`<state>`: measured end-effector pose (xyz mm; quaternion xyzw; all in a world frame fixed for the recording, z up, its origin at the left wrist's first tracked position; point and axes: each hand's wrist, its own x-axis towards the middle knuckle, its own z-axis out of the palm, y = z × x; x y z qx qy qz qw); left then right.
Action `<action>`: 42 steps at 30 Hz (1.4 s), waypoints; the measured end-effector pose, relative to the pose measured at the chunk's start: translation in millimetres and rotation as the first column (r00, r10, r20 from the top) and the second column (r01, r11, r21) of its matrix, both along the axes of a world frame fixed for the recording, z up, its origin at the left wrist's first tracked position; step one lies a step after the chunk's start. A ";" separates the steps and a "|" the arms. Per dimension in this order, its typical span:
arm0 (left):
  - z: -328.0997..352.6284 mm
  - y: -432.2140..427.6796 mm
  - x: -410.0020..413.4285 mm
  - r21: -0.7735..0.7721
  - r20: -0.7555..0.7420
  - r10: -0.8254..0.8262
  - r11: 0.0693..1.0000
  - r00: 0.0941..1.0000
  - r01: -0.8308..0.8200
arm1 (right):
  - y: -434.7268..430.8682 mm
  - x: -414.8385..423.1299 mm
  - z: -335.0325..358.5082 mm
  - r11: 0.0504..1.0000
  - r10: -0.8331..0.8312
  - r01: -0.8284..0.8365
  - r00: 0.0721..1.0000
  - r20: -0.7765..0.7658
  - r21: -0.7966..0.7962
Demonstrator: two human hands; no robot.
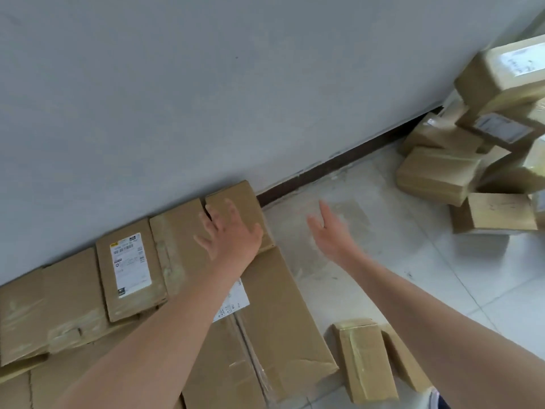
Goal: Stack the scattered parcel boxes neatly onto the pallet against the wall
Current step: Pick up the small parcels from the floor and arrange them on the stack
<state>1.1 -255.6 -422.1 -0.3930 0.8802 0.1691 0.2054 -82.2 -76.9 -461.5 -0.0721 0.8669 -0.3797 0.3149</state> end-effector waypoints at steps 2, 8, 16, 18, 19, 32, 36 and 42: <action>21.8 58.2 -40.3 0.040 -0.020 -0.088 0.995 0.996 0.088 | 67.4 -17.3 16.4 0.996 -0.036 0.038 0.999 -0.030 0.075; 102.2 268.8 -138.8 0.220 -0.037 -0.255 0.941 0.966 0.256 | 289.6 -74.7 86.3 0.950 -0.175 0.182 0.983 -0.051 0.255; 187.2 431.5 -240.5 0.206 0.024 -0.386 0.904 0.922 0.373 | 502.0 -158.4 202.1 0.882 -0.401 0.385 0.916 0.002 0.273; 194.9 453.1 -260.5 0.219 0.014 -0.401 0.895 0.916 0.388 | 524.1 -172.8 214.1 0.887 -0.394 0.377 0.919 0.012 0.268; 196.4 463.0 -270.7 0.228 0.006 -0.404 0.891 0.915 0.392 | 532.3 -180.5 217.9 0.885 -0.397 0.380 0.918 0.009 0.268; 98.8 521.4 -460.5 0.168 0.060 -0.533 0.839 0.844 0.518 | 570.3 -374.7 155.0 0.934 -0.163 0.182 0.983 -0.089 0.306; 69.5 508.6 -529.5 0.076 0.086 -0.616 0.787 0.783 0.612 | 564.5 -447.4 117.7 0.917 0.021 0.022 0.994 -0.103 0.398; 24.6 482.6 -612.8 -0.101 0.116 -0.691 0.706 0.713 0.701 | 537.7 -516.2 53.1 0.884 0.145 -0.124 0.989 -0.012 0.451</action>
